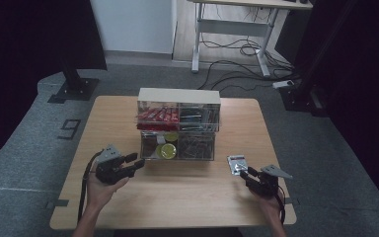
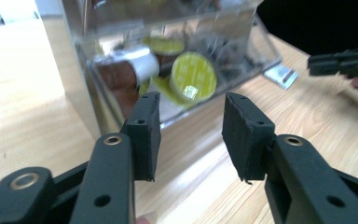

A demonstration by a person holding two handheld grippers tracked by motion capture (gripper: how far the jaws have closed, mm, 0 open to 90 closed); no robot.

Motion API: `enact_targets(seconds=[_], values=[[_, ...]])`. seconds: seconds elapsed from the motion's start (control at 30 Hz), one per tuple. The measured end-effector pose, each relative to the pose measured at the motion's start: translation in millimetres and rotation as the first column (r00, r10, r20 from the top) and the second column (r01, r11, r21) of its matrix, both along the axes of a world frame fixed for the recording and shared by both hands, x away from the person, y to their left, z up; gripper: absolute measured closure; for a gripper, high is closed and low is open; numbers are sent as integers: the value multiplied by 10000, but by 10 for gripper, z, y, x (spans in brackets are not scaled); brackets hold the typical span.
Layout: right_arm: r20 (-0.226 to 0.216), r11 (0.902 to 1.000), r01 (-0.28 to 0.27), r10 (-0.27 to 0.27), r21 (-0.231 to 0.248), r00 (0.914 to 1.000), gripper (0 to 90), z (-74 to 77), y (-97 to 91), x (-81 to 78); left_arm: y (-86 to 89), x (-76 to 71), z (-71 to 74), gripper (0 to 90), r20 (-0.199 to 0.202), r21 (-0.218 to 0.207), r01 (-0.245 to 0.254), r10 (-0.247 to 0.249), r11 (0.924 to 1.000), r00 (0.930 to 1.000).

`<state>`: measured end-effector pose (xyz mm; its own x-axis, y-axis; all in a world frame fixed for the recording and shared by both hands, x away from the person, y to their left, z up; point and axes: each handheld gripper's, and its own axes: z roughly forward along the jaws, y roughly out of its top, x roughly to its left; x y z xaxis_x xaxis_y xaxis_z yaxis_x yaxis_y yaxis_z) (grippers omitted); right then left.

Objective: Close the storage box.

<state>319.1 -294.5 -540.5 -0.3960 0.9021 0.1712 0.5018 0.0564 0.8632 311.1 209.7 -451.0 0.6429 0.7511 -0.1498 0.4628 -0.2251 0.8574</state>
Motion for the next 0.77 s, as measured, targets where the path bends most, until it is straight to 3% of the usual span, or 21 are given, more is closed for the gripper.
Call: enact_targets(seconds=[0.4,0.77], values=[[17,9992,-356,357,-154,9994,542,-41,63,-16,103,76,-443,506,-809,652,-481,533,9967,9953],[-1,9989,-444,444,-138,9990,526,-55,55,-24,95,96,-571,472,-1091,856,-517,609,9950,9922]])
